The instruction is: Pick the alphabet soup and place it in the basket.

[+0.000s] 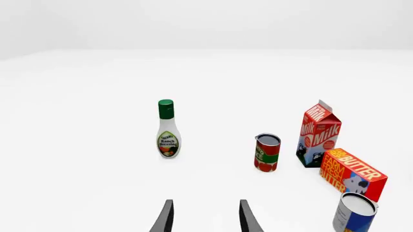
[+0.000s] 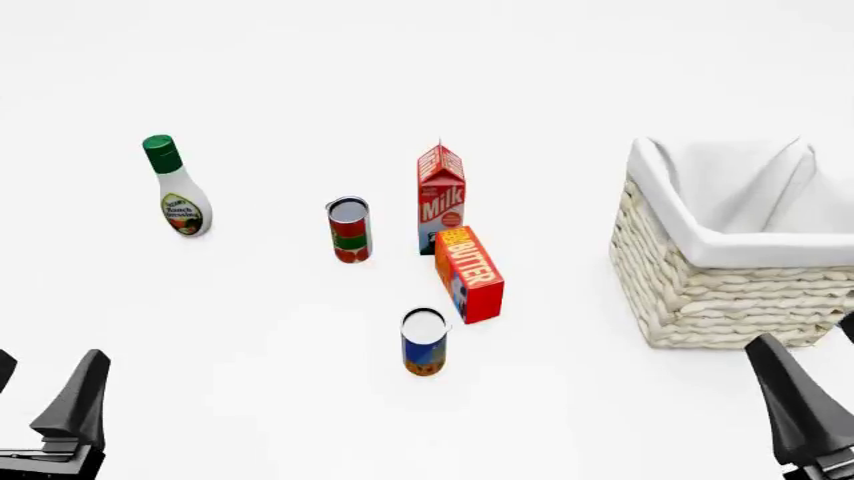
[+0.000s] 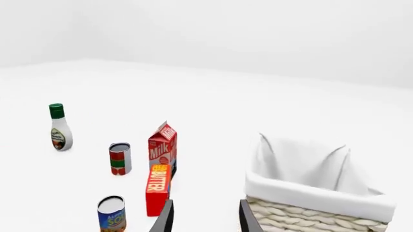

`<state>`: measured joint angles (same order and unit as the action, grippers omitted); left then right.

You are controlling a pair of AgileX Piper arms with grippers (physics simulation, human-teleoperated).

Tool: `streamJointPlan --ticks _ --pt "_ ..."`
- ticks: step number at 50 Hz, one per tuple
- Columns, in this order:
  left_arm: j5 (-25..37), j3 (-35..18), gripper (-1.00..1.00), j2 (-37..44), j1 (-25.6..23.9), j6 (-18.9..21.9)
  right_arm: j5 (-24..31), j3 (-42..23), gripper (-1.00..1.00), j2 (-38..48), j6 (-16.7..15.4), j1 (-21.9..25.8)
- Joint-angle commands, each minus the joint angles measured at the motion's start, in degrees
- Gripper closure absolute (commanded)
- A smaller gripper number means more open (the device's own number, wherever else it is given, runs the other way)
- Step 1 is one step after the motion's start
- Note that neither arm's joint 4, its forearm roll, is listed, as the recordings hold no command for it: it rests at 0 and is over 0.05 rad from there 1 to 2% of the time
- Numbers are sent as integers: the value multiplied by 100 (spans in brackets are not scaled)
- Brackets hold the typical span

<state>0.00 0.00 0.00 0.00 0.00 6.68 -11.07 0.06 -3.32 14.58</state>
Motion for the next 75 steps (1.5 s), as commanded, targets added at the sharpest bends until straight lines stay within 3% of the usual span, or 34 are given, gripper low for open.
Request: streamJointPlan --ticks 1,43,75 --pt "0 0 -100 0 0 0 86 -124 -100 20 -102 410" --pt "0 0 -100 0 0 0 -2316 -171 -100 2648 -276 1611" --pt "0 0 -100 0 0 0 -3702 -421 -100 4500 -286 2325"
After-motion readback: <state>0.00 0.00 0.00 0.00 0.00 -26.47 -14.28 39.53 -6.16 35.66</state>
